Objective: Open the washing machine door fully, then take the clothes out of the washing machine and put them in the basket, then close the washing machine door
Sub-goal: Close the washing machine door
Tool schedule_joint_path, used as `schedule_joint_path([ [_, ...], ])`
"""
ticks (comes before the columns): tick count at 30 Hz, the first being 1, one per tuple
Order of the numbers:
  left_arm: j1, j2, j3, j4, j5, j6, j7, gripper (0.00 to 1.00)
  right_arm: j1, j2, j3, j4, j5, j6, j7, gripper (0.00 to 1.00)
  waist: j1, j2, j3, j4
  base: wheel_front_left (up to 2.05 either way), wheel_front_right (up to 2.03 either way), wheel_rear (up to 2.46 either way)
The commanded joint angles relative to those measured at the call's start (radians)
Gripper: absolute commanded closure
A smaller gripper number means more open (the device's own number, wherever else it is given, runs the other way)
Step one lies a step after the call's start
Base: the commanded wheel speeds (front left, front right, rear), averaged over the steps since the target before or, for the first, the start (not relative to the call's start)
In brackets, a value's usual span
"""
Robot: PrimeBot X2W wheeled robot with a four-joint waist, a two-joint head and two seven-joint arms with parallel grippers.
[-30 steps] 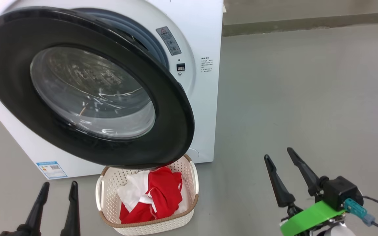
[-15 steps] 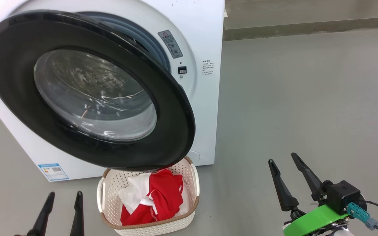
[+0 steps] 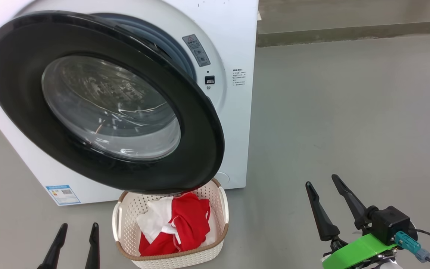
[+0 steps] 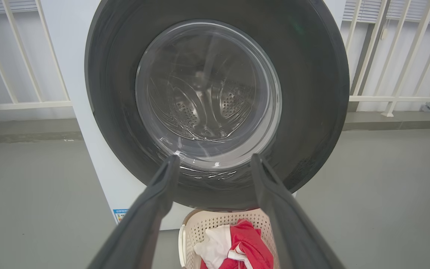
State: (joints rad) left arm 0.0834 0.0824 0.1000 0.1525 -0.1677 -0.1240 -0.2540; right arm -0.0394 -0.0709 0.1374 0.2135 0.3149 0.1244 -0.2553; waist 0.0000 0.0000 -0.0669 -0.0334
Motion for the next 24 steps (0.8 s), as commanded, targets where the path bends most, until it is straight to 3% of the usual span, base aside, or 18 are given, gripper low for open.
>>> schedule_joint_path([
  [1,-0.027,0.018,0.030,-0.020,0.006,-0.007,-0.008,0.00,-0.005,-0.004,0.014,-0.026,-0.001,0.006,-0.006,0.00,0.0000,0.0000,0.000,0.002,0.00,0.00,0.00],
  [13,-0.028,0.013,0.030,-0.015,0.005,-0.007,-0.008,0.00,-0.003,-0.010,0.018,-0.025,-0.007,0.006,-0.006,0.02,0.0000,0.0000,0.003,0.013,0.00,0.00,0.00],
  [15,-0.029,0.013,0.027,-0.014,0.005,-0.007,-0.008,0.00,-0.003,-0.012,0.018,-0.019,-0.012,0.006,-0.006,0.51,0.0000,0.0000,0.005,0.017,0.00,0.00,0.00],
  [16,-0.030,0.013,0.025,-0.014,0.005,-0.007,-0.008,0.00,-0.005,-0.012,0.019,-0.014,-0.011,0.006,-0.006,0.58,0.0000,0.0000,0.006,0.019,0.00,0.00,0.00],
  [19,-0.035,0.013,0.015,-0.017,0.004,-0.007,-0.008,0.00,-0.023,-0.014,0.039,0.002,-0.008,0.006,-0.006,1.00,0.0000,0.0000,0.012,0.029,0.00,0.00,0.00],
  [24,-0.048,0.019,-0.003,-0.024,0.003,-0.007,-0.008,0.00,-0.081,-0.017,0.086,0.029,0.000,0.006,-0.006,1.00,0.0000,0.0000,0.026,0.052,0.00,0.00,0.00],
])
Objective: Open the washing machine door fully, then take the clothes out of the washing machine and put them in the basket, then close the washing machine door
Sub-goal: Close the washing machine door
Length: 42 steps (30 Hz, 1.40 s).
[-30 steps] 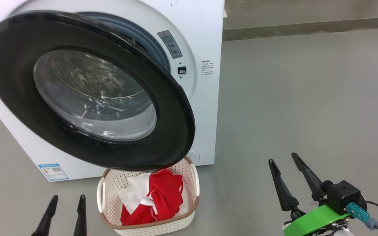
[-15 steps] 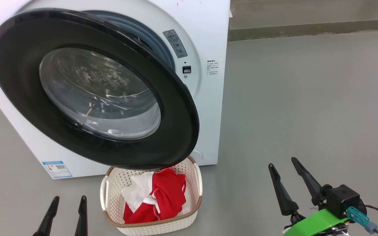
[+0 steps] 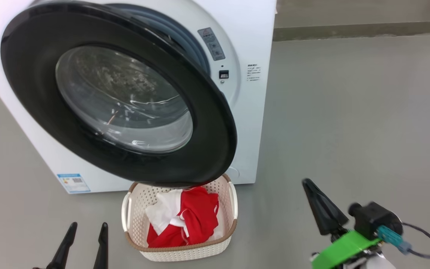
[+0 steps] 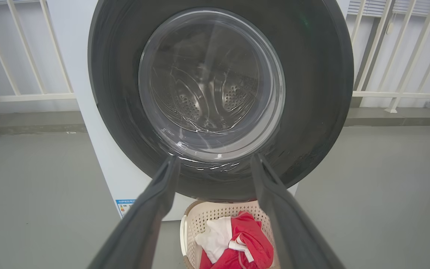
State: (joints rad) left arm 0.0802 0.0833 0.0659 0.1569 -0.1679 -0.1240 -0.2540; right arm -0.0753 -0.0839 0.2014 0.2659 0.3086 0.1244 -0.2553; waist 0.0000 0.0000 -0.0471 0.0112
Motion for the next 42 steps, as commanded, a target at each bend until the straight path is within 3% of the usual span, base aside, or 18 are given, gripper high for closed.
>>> schedule_joint_path([
  [1,-0.049,0.020,0.023,-0.034,0.003,-0.007,-0.008,0.00,-0.075,-0.005,0.050,-0.008,0.016,0.006,-0.006,1.00,0.0000,0.0000,0.014,0.019,0.00,0.00,0.00],
  [19,-0.090,0.026,-0.035,-0.038,-0.008,-0.007,-0.008,0.00,-0.364,-0.037,0.283,0.196,0.169,0.006,-0.006,1.00,0.0000,0.0000,0.091,0.157,0.00,0.00,0.00],
  [30,-0.161,0.018,-0.077,-0.036,-0.014,-0.007,-0.008,0.00,-0.554,-0.072,0.313,0.254,0.202,0.006,-0.006,1.00,0.0000,0.0000,0.210,0.216,0.00,0.00,0.00],
  [42,-0.222,0.016,-0.101,-0.027,-0.017,-0.007,-0.008,0.00,-0.666,-0.090,0.296,0.252,0.195,0.006,-0.006,1.00,0.0000,0.0000,0.300,0.214,0.00,0.00,0.00],
])
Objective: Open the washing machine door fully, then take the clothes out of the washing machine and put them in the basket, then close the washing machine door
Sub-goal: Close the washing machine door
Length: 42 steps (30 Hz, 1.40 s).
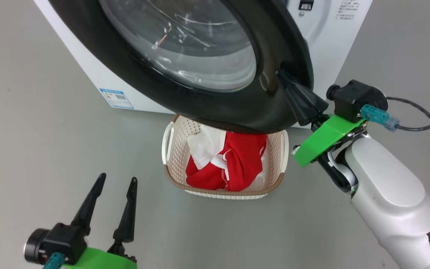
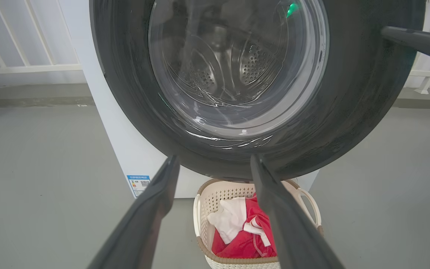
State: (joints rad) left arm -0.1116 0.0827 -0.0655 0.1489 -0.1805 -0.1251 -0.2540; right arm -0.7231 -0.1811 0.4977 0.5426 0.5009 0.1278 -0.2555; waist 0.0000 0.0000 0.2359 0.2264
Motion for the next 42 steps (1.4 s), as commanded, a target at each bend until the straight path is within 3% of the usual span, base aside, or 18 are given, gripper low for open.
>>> schedule_joint_path([
  [1,-0.035,0.015,0.028,-0.018,-0.005,-0.006,-0.008,0.00,-0.025,0.006,-0.004,-0.024,0.005,0.003,-0.006,1.00,0.0000,0.0000,0.023,-0.002,0.00,0.00,0.00],
  [17,-0.112,0.004,-0.022,-0.012,-0.014,-0.006,-0.008,0.00,-0.196,-0.041,-0.057,0.024,0.038,0.003,-0.006,1.00,0.0000,0.0000,0.133,0.032,0.00,0.00,0.00],
  [29,-0.149,-0.008,-0.029,-0.013,-0.009,-0.006,-0.008,0.00,-0.329,-0.035,-0.066,0.100,0.061,0.003,-0.006,1.00,0.0000,0.0000,0.188,0.060,0.00,0.00,0.00],
  [42,-0.164,-0.025,-0.022,0.001,0.000,-0.006,-0.008,0.00,-0.346,-0.010,-0.189,0.114,-0.011,0.003,-0.006,1.00,0.0000,0.0000,0.204,0.083,0.00,0.00,0.00],
])
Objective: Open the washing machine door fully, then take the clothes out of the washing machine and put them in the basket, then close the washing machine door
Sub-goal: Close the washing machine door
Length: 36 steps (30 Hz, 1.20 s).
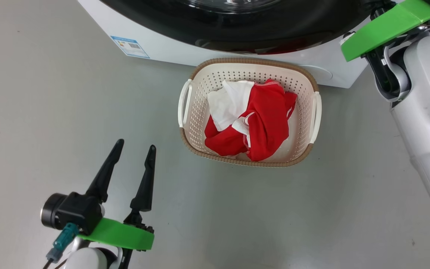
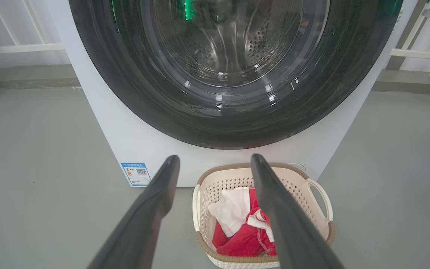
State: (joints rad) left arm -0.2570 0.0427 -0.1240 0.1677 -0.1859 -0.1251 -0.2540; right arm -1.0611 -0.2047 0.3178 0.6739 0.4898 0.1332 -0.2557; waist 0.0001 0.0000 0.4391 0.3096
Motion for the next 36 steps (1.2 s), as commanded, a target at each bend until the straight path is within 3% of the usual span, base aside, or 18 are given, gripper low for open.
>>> schedule_joint_path([
  [1,-0.019,0.014,0.038,-0.018,0.007,-0.006,-0.008,0.00,-0.009,0.017,-0.012,-0.016,0.002,-0.002,-0.006,1.00,-0.0001,0.0000,0.002,0.000,0.00,0.00,0.00],
  [11,-0.023,0.010,0.062,-0.011,-0.001,-0.006,-0.008,0.00,0.019,0.035,0.002,-0.043,0.028,-0.002,-0.006,0.98,-0.0001,0.0000,-0.008,-0.020,0.00,0.00,0.00],
  [12,-0.022,0.009,0.063,-0.011,-0.009,-0.006,-0.008,0.00,0.031,0.037,0.013,-0.047,0.033,-0.002,-0.006,0.82,-0.0001,0.0000,-0.014,-0.025,0.00,0.00,0.00],
  [13,-0.020,0.009,0.064,-0.012,-0.014,-0.006,-0.008,0.00,0.042,0.038,0.023,-0.052,0.036,-0.002,-0.006,0.59,-0.0001,0.0000,-0.019,-0.031,0.00,0.00,0.00],
  [14,-0.020,0.009,0.066,-0.012,-0.018,-0.006,-0.008,0.00,0.053,0.038,0.030,-0.059,0.039,-0.002,-0.006,0.51,-0.0001,0.0000,-0.025,-0.037,0.00,0.00,0.00],
  [15,-0.019,0.009,0.068,-0.012,-0.020,-0.006,-0.008,0.00,0.066,0.036,0.035,-0.067,0.038,-0.002,-0.006,0.03,-0.0001,0.0000,-0.030,-0.043,0.00,0.00,0.00],
  [22,-0.010,0.008,0.078,-0.012,-0.021,-0.006,-0.008,0.00,0.164,0.032,0.047,-0.124,0.003,-0.002,-0.006,0.00,-0.0001,0.0000,-0.082,-0.092,0.00,0.00,0.00],
  [36,0.065,0.021,0.083,0.008,-0.049,-0.006,-0.008,0.00,0.490,0.074,-0.094,-0.272,-0.134,-0.002,-0.006,0.00,-0.0001,0.0000,-0.280,-0.226,0.00,0.00,0.00],
])
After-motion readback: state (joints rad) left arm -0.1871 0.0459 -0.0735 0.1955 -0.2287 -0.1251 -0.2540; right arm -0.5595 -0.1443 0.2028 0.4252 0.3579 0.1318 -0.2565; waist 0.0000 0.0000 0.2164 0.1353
